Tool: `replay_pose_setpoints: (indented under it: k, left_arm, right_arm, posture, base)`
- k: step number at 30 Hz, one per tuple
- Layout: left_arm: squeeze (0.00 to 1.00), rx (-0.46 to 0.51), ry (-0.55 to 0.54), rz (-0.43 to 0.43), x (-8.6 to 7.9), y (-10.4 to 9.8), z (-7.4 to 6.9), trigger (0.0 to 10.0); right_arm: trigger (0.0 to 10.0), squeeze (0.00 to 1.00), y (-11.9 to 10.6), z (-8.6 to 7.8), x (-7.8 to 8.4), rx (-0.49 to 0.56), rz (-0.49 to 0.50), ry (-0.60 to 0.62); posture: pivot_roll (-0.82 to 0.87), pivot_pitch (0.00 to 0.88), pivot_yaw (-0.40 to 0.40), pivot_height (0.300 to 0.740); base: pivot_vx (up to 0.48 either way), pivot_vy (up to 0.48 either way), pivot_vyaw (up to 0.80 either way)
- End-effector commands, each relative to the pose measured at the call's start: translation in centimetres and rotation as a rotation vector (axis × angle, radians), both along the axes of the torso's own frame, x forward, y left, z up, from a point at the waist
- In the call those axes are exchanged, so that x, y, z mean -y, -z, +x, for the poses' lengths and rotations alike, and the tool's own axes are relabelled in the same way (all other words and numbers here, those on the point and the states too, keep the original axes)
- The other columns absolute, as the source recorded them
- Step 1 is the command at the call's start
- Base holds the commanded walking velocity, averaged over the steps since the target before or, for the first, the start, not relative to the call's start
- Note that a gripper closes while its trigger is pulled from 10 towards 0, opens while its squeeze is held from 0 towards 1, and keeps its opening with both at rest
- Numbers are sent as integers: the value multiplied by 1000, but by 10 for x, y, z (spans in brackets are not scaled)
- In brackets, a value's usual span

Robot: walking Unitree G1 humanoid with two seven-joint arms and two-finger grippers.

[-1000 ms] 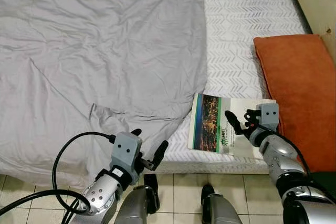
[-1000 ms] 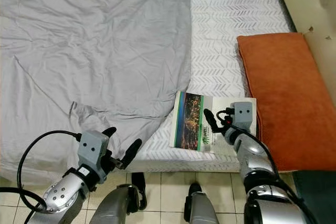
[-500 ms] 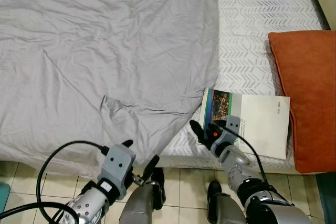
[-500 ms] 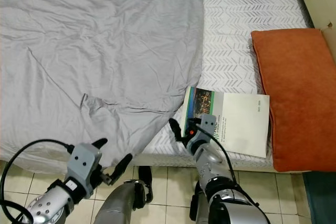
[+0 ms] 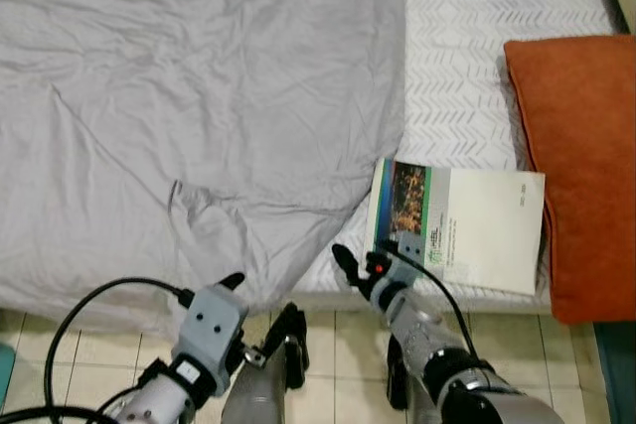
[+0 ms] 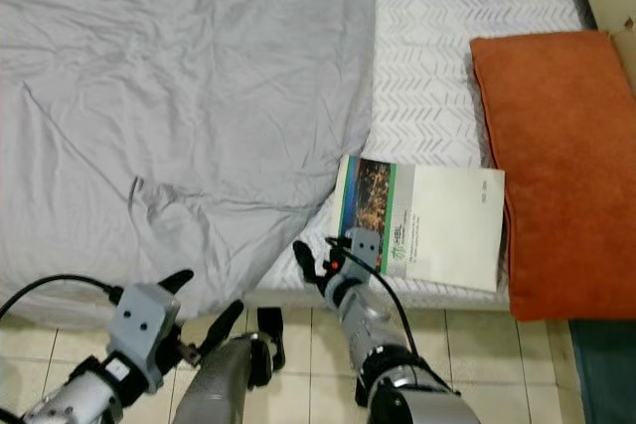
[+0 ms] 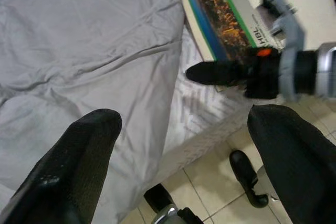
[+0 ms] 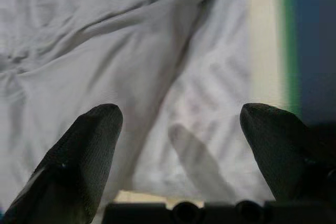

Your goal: Clean up the room

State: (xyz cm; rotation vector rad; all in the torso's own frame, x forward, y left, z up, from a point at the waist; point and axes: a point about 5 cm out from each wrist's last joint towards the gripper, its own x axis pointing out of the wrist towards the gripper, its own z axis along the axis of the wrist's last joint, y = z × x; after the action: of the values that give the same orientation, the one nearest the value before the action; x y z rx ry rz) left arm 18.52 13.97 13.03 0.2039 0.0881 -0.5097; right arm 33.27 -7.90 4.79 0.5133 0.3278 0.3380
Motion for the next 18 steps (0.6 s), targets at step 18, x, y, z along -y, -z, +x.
replay_pose_setpoints:
  k: [18]
  left_arm:
    - [0,-48,5,5,-10,-17,-28,10000]
  right_arm:
    - [10000,0,15,-12,-21,-47,-233,-69]
  posture:
    - [298,650,165,740]
  base:
    - [0,0,0]
